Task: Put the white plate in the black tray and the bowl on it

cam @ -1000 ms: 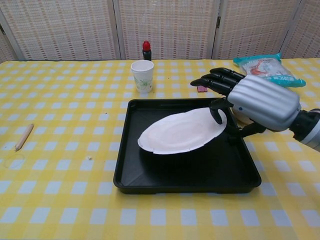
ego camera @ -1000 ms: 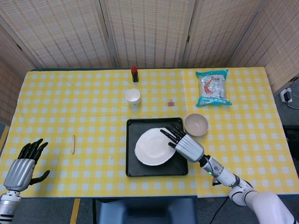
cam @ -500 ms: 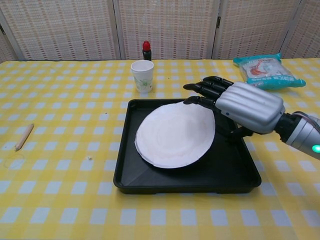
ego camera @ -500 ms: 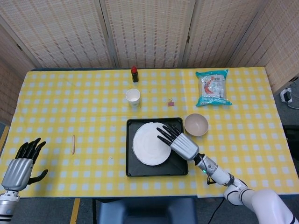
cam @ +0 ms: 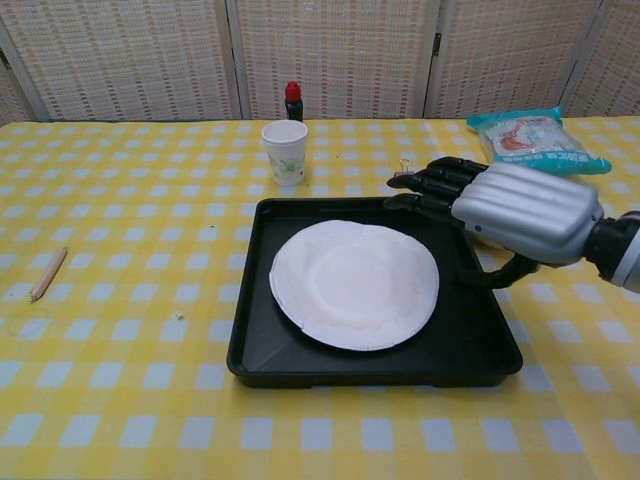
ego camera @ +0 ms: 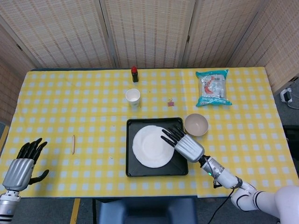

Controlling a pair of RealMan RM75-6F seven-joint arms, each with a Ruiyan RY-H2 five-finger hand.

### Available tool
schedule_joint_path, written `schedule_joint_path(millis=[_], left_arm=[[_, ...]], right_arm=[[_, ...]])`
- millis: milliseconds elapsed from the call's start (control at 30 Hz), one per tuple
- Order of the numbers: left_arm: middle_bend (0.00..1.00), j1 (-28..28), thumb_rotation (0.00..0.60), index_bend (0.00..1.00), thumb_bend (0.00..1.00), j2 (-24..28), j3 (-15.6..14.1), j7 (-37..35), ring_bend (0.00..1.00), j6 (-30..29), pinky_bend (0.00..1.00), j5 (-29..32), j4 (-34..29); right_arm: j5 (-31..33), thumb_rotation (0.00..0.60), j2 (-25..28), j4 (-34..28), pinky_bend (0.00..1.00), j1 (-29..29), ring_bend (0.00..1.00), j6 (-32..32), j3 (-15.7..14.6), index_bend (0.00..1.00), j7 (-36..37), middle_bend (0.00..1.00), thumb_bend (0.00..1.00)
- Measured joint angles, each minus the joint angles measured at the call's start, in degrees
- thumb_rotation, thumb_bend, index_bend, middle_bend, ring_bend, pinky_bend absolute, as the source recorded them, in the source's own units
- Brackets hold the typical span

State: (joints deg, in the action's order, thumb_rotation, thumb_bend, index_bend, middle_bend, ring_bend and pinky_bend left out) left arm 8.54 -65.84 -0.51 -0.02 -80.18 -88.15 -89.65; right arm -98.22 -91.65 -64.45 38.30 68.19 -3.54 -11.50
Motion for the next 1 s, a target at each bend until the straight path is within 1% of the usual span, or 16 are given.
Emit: schedule_joint_path(millis=[133,233,267,333,367,433,567,667,867,1000], left_arm=[[0.0,-0.07,0.6,0.0,0.31,0.04,-0.22,-0.09,0.0,-0.37,0.0,-0.66,-0.15],[0.0,-0.13,0.6,0.0,0.31,0.09,-0.44,-0.18,0.0,-0.52,0.0,-1.05,-0.23],[0.0,-0.12,0.6,0.0,0.31,0.08,-0.49,-0.2,0.0,-0.47,0.0,-1.09,-0.25],[0.0,-0.04,0.6,0.0,0.31,0.04,-0.63,-0.3,0.0,-0.19,0.0,-1.22,-0.29],[0.0,0.03,0.6,0.0,0.31,0.02,-0.68,-0.35,0.0,-0.04,0.0,-1.27,-0.33],[0.0,0.18,0.6,0.0,0.31,-0.06,-0.77,-0.36,0.0,0.13,0.0,-1.5,-0.44],[0.0,0.43,0.6,0.0,0.31,-0.42,-0.89,-0.08,0.0,0.4,0.0,-1.87,-0.59],[0.0,0.66,0.6,0.0,0.31,-0.67,-0.94,0.08,0.0,0.83,0.0,-1.88,-0.58],[0.0,0.95,0.6,0.0,0.31,-1.06,-0.95,0.35,0.0,1.55,0.0,-1.42,-0.22],[0.0,0.98,0.6,0.0,0.31,-1.09,-0.84,0.33,0.0,1.64,0.0,-1.05,-0.02]], right_arm=[[1.73,0.6,3.16,-5.46,0.0,-0.58,0.0,-0.87,0.83,0.0,-2.26,0.0,0.32],[2.66,0.6,5.14,-6.88,0.0,-2.15,0.0,1.18,1.41,0.0,-2.09,0.0,0.31],[3.04,0.6,5.67,-6.81,0.0,-2.99,0.0,2.47,1.62,0.01,-1.45,0.0,0.31],[3.65,0.6,6.2,-6.13,0.0,-4.05,0.0,4.11,1.85,0.09,0.3,0.0,0.31],[4.16,0.6,6.42,-5.25,0.0,-4.69,0.0,4.62,1.97,0.16,1.9,0.0,0.31],[5.16,0.6,6.62,-3.2,0.0,-5.57,0.0,4.71,2.12,0.23,4.67,0.0,0.31],[7.34,0.6,6.37,3.37,0.0,-7.07,0.0,3.7,2.41,0.29,10.39,0.0,0.31],[7.97,0.6,5.47,8.02,0.0,-7.8,0.0,3.07,2.42,0.35,13.24,0.0,0.31],[8.29,0.6,2.08,15.48,0.0,-8.64,0.0,2.37,2.59,0.38,17.1,0.0,0.31],[8.07,0.6,-0.17,18.42,0.0,-8.29,0.0,1.78,2.86,0.4,18.44,0.0,0.31]])
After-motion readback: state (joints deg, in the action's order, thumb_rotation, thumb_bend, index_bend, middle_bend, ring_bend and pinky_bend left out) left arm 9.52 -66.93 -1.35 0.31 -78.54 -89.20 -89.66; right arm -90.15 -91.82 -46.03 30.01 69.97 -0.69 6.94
